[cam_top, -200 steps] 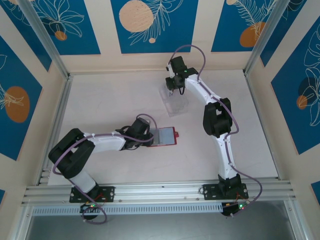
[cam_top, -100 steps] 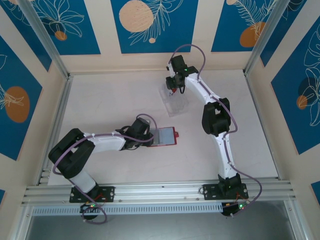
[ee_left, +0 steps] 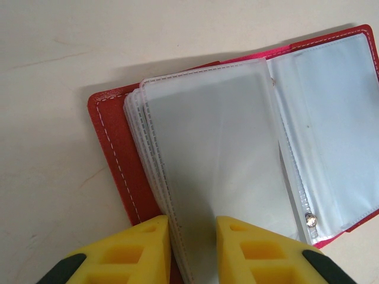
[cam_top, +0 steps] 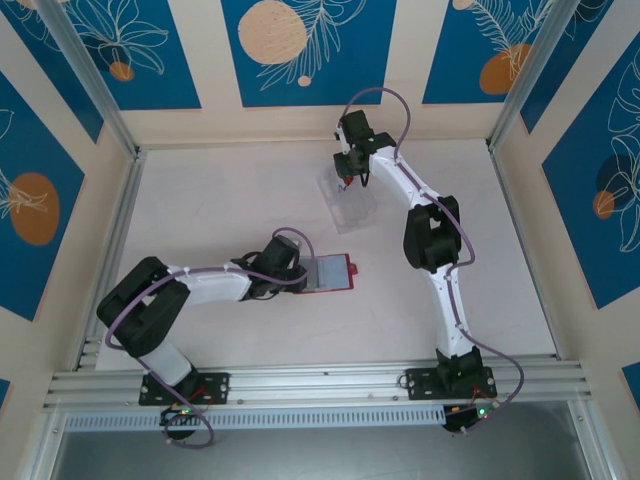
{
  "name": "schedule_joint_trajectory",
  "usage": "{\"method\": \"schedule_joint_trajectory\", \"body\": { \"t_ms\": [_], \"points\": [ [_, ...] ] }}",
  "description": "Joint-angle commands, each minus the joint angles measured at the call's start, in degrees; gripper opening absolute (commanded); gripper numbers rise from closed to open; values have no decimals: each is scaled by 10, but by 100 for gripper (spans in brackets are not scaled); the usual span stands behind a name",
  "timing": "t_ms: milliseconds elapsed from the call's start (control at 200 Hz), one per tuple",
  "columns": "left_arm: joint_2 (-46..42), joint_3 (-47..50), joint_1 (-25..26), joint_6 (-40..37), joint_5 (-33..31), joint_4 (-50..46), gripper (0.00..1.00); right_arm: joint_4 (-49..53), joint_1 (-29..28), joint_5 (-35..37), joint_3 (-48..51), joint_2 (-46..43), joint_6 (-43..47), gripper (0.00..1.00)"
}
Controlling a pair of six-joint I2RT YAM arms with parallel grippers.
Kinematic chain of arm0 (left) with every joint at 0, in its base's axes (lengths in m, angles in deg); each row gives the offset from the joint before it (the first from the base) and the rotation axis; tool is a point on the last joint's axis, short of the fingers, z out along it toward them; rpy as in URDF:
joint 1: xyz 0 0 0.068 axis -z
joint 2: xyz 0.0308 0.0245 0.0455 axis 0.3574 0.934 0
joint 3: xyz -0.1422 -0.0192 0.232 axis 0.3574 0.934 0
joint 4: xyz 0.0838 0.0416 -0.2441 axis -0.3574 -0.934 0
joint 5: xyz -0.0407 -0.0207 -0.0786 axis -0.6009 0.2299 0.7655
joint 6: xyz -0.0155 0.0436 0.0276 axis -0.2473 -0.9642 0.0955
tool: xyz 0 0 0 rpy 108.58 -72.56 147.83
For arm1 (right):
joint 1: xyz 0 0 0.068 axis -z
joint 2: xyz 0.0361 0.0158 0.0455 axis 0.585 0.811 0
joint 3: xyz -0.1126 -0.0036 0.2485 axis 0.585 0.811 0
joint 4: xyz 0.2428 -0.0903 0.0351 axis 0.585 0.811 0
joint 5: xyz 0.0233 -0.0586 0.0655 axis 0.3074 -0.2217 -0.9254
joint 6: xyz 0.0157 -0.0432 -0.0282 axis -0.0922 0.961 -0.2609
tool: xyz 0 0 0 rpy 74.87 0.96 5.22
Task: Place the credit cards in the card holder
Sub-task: Pick up the credit card from the storage box.
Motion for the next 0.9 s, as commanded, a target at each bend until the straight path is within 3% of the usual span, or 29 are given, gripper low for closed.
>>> {"method": "schedule_joint_trajectory", "body": {
  "t_ms": [0, 435, 895],
  "points": [
    [22, 18, 10, 5, 8, -52, 24, 9, -1, -3, -12, 12, 9, 33],
    [24, 18, 10, 5, 8, -51, 23, 20, -8, -29, -11, 19, 16, 32],
    [20, 22, 10, 6, 7, -52, 23, 21, -8, -39, -18, 21, 14, 22]
  ]
}}
